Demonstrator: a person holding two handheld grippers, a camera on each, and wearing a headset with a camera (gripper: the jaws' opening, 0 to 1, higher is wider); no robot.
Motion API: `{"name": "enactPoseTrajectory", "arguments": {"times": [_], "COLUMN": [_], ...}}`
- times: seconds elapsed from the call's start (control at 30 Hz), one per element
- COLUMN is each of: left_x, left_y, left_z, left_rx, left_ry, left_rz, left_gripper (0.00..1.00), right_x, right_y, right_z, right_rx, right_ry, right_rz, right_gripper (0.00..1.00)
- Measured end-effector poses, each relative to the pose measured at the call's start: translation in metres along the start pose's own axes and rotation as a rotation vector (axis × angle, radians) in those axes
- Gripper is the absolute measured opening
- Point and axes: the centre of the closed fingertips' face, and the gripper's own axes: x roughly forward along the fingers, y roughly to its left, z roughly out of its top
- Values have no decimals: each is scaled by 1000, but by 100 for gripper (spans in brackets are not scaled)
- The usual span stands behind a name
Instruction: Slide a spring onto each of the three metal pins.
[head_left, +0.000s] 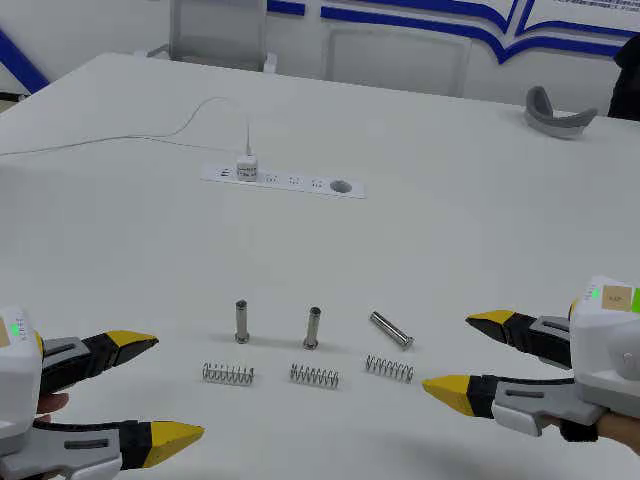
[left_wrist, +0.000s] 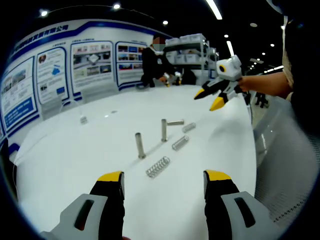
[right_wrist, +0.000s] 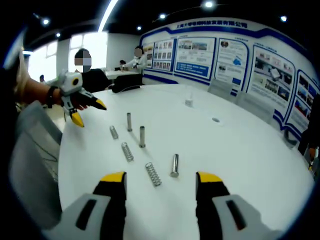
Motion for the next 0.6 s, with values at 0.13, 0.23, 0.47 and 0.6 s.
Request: {"name": "enactPoseTrajectory", "arguments": {"times": [0.13, 0.23, 0.47, 0.6], "left_x": [0, 1, 0, -1], "left_y": [-1, -2, -2, -3], "left_z": [0, 0, 1, 1], "left_rx": [1, 0, 0, -2], "left_ry": [1, 4, 4, 4], "left_rz": [-2, -3, 2, 4], "left_gripper": [65, 65, 64, 64], "right_x": [5, 10, 24, 35], "right_y": [-4, -7, -13, -17], "right_z": [5, 7, 17, 18], "right_rx": [-7, -15, -30, -31], "right_ry": [0, 12, 33, 60], "right_rz": [-5, -4, -5, -12], "right_gripper": [54, 51, 44, 39]}}
